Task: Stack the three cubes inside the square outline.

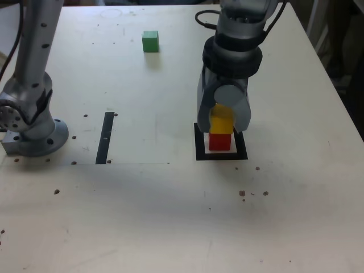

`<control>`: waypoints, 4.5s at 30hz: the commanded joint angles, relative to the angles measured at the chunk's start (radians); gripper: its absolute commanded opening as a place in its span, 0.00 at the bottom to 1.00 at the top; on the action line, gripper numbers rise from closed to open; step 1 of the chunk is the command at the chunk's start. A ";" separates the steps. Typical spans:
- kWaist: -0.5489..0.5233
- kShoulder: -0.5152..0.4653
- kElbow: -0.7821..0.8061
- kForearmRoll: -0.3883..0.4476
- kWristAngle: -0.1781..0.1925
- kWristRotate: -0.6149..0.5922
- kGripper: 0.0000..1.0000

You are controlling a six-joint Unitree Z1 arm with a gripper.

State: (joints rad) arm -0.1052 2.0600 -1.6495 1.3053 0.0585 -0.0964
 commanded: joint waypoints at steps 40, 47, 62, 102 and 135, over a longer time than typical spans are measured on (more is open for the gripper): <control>0.006 -0.071 0.008 0.026 0.010 0.008 0.99; 0.055 -0.181 0.011 0.109 0.062 0.056 0.99; 0.451 -0.282 0.066 0.149 0.142 0.334 0.99; 1.149 0.082 -0.055 0.013 0.166 0.983 1.00; 1.108 0.122 -0.058 -0.084 0.117 1.010 0.42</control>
State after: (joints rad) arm 1.0070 2.1820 -1.7018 1.2180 0.1781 0.9173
